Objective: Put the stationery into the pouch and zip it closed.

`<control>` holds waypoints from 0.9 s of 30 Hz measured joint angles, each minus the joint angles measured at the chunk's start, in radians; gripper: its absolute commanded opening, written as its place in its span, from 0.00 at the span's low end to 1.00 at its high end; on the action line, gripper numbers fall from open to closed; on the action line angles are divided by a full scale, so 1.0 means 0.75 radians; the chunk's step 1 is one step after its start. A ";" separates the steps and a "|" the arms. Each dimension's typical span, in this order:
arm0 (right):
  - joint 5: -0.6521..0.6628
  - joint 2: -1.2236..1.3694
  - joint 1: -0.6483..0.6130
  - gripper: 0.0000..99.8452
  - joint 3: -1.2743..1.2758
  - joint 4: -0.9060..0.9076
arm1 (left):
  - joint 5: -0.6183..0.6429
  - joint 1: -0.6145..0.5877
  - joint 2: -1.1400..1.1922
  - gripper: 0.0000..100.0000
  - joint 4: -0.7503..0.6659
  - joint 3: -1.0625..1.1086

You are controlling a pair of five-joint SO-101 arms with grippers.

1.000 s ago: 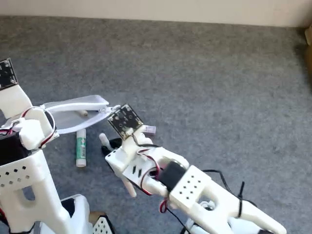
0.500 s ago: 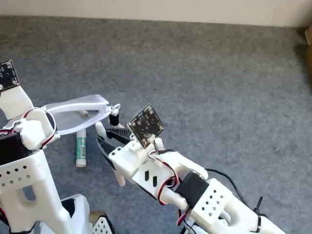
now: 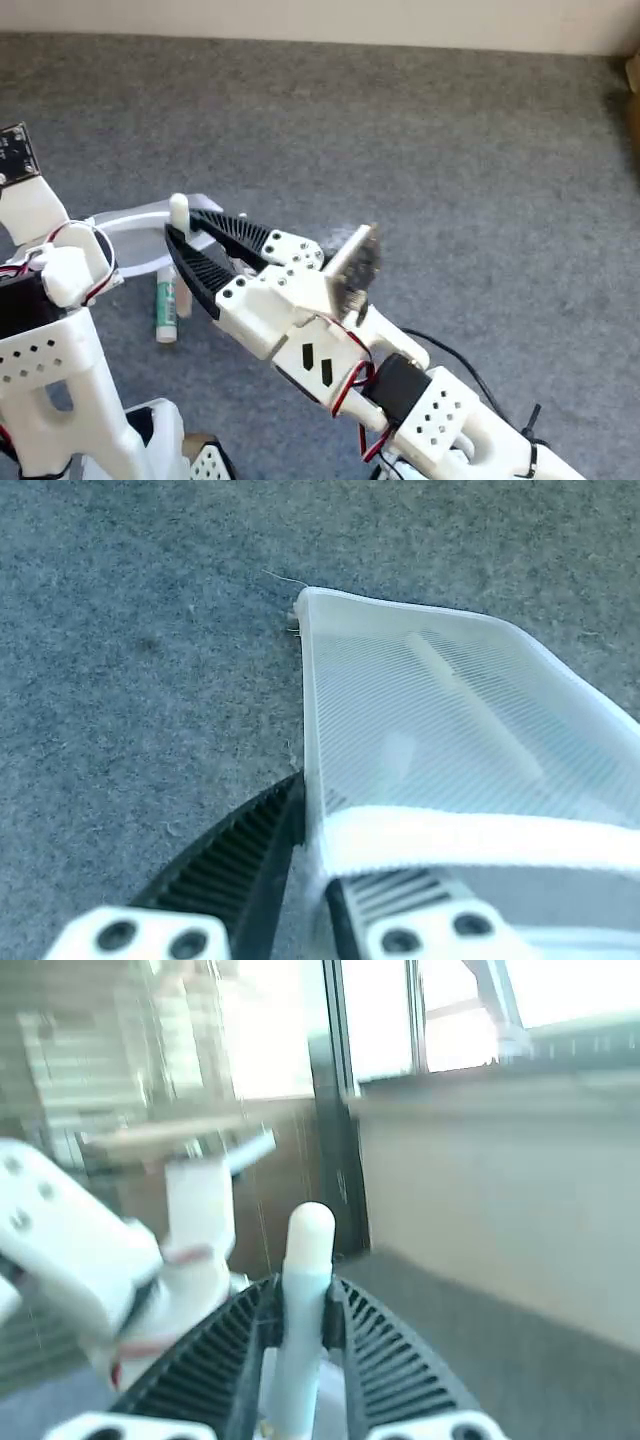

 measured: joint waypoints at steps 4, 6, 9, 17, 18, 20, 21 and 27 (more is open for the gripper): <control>0.000 -0.002 0.000 0.01 -0.090 -0.080 | 0.000 0.000 0.000 0.01 0.000 0.000; 0.000 -0.002 0.000 0.01 -0.129 -0.117 | 0.000 0.000 0.000 0.01 0.000 0.000; 0.000 -0.002 0.000 0.01 -0.158 -0.196 | 0.000 0.000 0.000 0.01 0.000 0.000; 0.000 0.205 0.000 0.01 -0.160 -0.460 | 0.000 0.000 0.000 0.01 0.000 0.000; 0.000 0.248 0.000 0.01 -0.160 -0.475 | 0.000 0.000 0.000 0.01 0.000 0.000; 0.000 0.317 0.000 0.01 -0.160 -0.487 | 0.000 0.000 0.000 0.01 0.000 0.006; 0.000 0.346 0.000 0.01 -0.160 -0.491 | 0.000 0.000 -0.002 0.01 0.000 0.018; 0.000 0.475 0.047 0.01 -0.160 -0.493 | 0.000 0.000 -0.002 0.01 -0.002 0.025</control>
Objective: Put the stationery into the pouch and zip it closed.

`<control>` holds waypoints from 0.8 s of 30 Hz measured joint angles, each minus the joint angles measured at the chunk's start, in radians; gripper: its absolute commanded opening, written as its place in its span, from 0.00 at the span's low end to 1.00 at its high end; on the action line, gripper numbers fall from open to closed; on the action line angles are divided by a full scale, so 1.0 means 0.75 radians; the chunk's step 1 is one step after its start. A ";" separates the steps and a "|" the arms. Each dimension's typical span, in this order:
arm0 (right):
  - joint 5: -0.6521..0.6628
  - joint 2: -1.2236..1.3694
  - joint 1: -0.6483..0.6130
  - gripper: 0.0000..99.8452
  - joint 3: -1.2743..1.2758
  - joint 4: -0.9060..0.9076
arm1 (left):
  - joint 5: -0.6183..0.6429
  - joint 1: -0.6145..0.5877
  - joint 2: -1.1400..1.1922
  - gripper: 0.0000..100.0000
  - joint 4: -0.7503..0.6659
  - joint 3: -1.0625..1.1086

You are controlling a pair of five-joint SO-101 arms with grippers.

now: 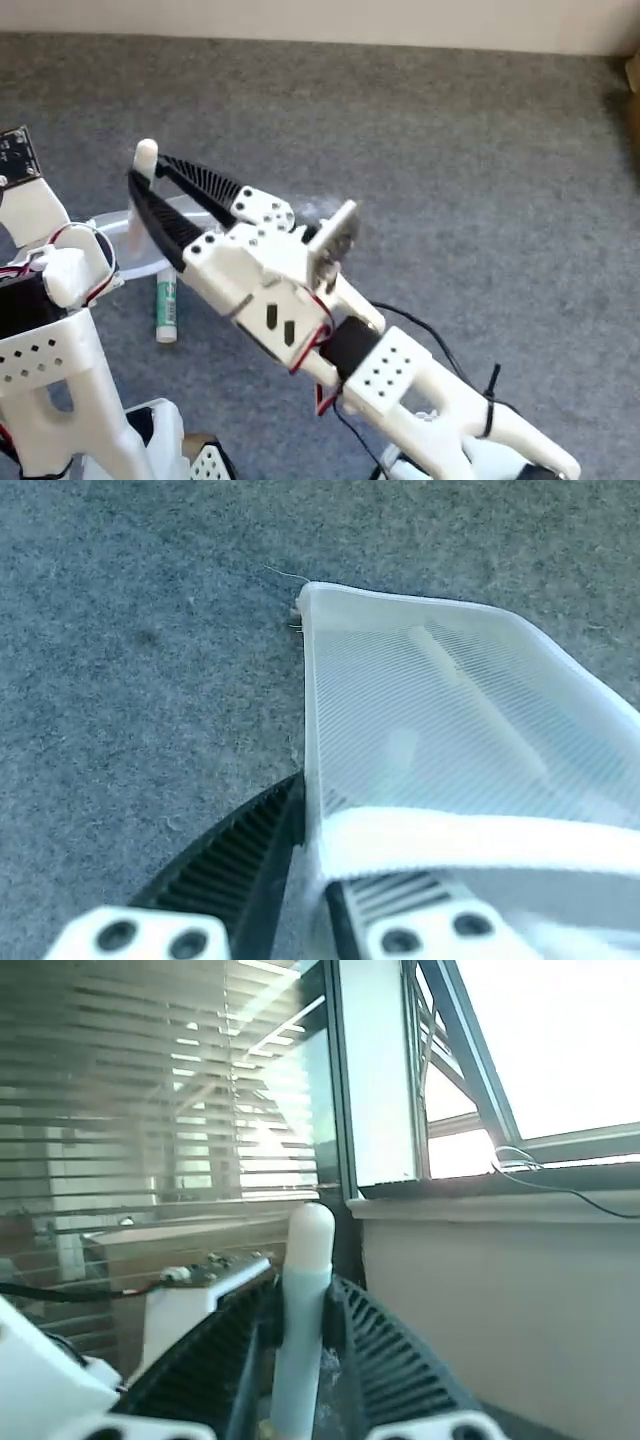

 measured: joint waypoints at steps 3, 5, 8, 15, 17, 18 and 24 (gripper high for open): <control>0.000 0.078 0.045 0.01 0.000 0.000 | 0.000 0.000 0.000 0.01 -0.002 0.000; 0.000 0.133 0.061 0.01 0.000 0.000 | 0.000 0.000 0.000 0.01 -0.002 0.000; 0.000 0.192 0.065 0.01 -0.010 -0.002 | 0.000 0.000 0.000 0.01 -0.002 0.002; 0.000 0.221 0.065 0.12 -0.037 -0.004 | 0.000 0.000 0.000 0.01 -0.002 0.002; 0.000 0.221 0.065 0.17 -0.037 -0.004 | 0.000 0.002 0.000 0.01 -0.002 0.002; 0.000 0.223 0.065 0.18 -0.037 -0.002 | 0.000 0.002 0.000 0.01 -0.002 0.002; 0.000 0.203 0.068 0.18 -0.035 0.006 | 0.000 0.002 0.000 0.01 -0.002 0.002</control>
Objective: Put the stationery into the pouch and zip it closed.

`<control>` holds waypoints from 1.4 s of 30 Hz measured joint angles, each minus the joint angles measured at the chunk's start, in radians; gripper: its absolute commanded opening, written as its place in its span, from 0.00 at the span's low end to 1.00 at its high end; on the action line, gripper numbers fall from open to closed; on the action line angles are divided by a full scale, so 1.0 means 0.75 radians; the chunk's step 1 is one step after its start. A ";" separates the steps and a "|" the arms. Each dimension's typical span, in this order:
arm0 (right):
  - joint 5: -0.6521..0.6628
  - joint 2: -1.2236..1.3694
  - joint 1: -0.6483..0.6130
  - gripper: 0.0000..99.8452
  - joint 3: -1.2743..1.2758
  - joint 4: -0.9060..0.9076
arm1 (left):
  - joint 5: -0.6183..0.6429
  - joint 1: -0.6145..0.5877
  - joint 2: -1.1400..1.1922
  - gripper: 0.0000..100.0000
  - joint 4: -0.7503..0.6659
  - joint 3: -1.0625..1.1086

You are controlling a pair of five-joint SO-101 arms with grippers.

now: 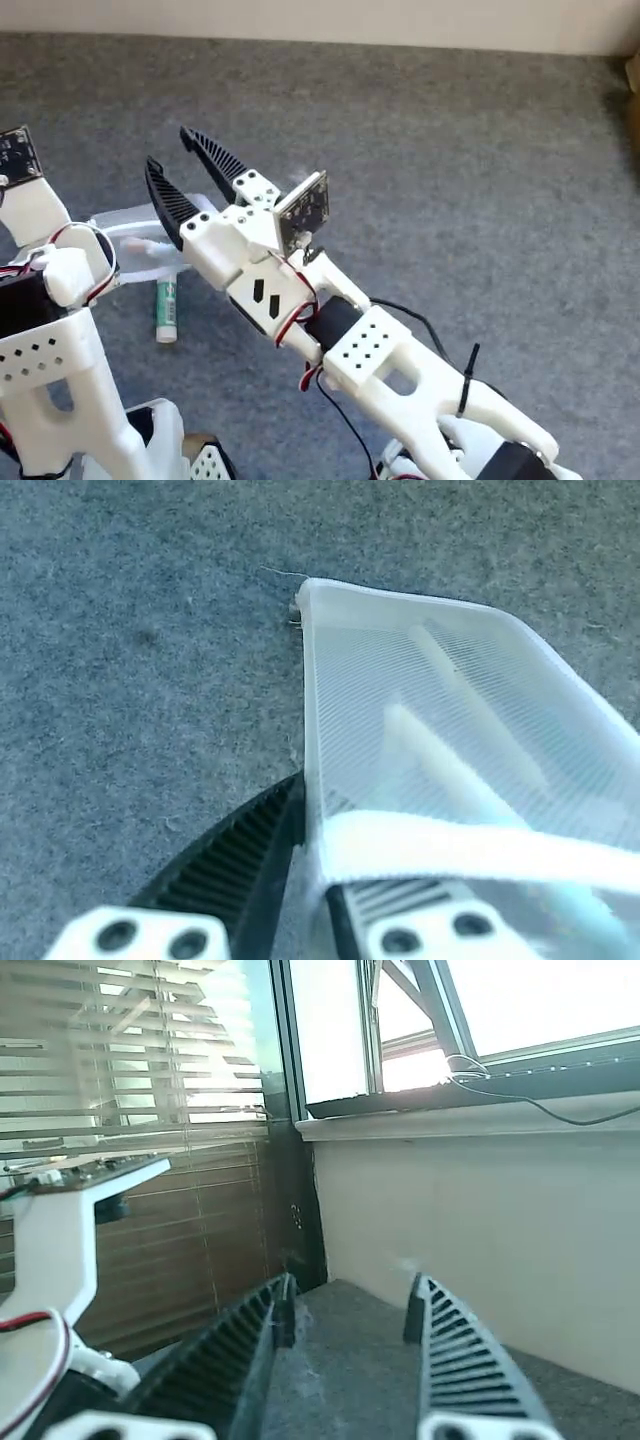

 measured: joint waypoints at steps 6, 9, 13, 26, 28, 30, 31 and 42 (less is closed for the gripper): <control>0.000 -0.084 0.000 0.18 0.000 0.158 | 0.000 0.000 0.000 0.01 0.000 0.000; 0.000 -0.115 0.000 0.18 0.000 0.178 | 0.000 0.000 0.000 0.01 0.000 0.000; 0.000 -0.143 0.000 0.18 0.000 0.180 | 0.000 0.000 0.000 0.01 -0.002 0.000; 0.000 -0.143 0.002 0.18 0.000 0.190 | 0.000 -0.174 0.000 0.01 -0.002 0.000; 0.000 -0.143 0.004 0.18 0.000 0.262 | 0.000 -0.233 0.000 0.01 -0.002 0.000; 0.000 -0.143 0.004 0.18 0.000 0.372 | 0.000 -0.295 0.000 0.01 -0.002 0.000; 0.000 -0.143 0.004 0.18 -0.008 0.423 | 0.000 -0.323 0.000 0.01 -0.002 0.000; 0.000 -0.143 0.043 0.18 -0.262 0.941 | 0.000 -0.397 0.000 0.01 -0.002 0.000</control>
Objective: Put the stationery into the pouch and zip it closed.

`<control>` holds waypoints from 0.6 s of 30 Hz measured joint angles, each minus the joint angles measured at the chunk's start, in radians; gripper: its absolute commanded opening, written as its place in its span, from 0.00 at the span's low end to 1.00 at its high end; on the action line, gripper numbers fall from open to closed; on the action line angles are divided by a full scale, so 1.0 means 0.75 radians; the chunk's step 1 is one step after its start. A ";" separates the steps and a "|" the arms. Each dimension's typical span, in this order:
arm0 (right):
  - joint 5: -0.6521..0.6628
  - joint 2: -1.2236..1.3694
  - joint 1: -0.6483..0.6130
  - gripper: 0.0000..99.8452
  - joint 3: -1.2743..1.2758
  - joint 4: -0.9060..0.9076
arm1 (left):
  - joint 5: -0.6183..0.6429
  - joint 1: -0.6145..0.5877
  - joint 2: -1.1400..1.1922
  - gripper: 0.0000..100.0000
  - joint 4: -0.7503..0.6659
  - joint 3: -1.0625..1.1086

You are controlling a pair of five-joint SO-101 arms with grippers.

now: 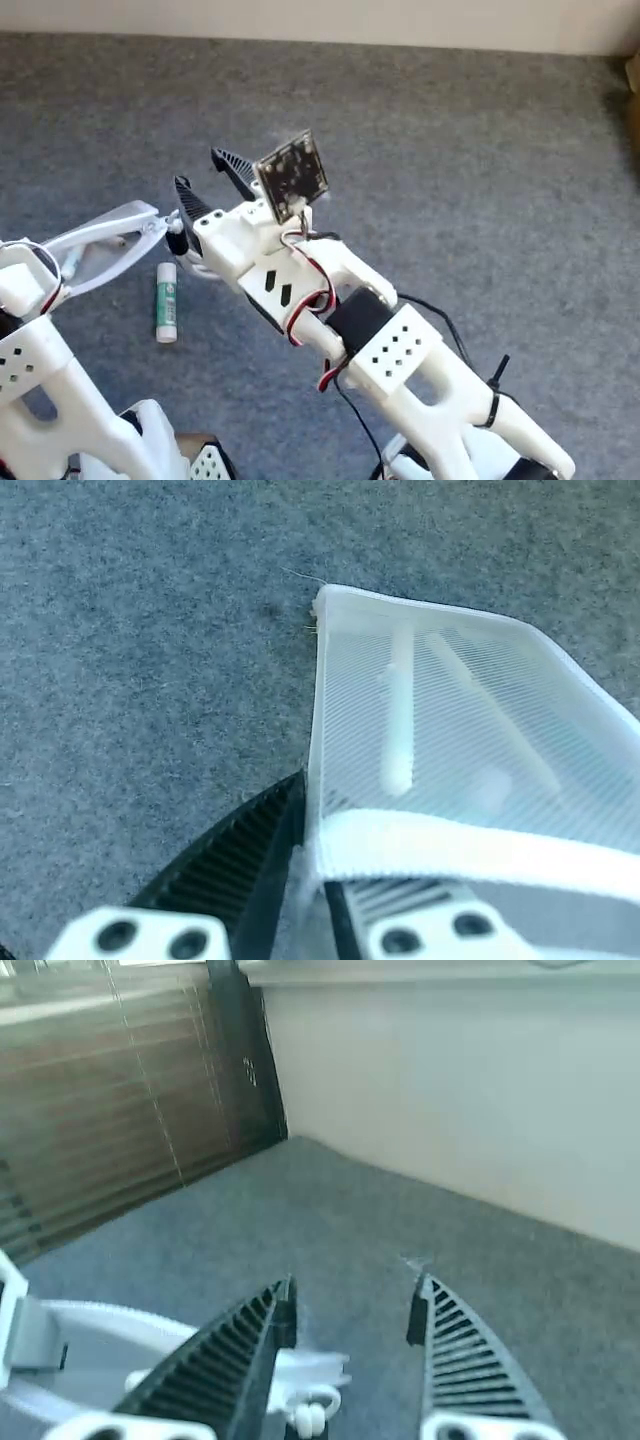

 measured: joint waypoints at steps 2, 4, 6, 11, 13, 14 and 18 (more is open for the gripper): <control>0.000 0.000 0.029 0.18 -0.031 0.092 | 0.000 0.000 0.000 0.01 0.000 0.000; 0.002 0.000 0.065 0.18 -0.041 0.172 | 0.000 0.000 0.000 0.01 0.000 0.000; 0.002 0.000 0.102 0.18 -0.041 0.239 | 0.000 0.000 0.000 0.01 0.000 0.000; 0.002 0.000 0.223 0.18 -0.041 0.407 | 0.000 0.000 0.000 0.01 0.000 0.000; 0.002 0.000 0.274 0.18 -0.041 0.432 | 0.000 0.000 0.000 0.01 0.000 0.000; 0.002 0.000 0.286 0.18 -0.041 0.446 | 0.000 0.000 0.000 0.01 0.000 0.000; 0.074 0.000 0.288 0.18 -0.037 0.513 | 0.000 0.000 0.000 0.01 0.000 0.000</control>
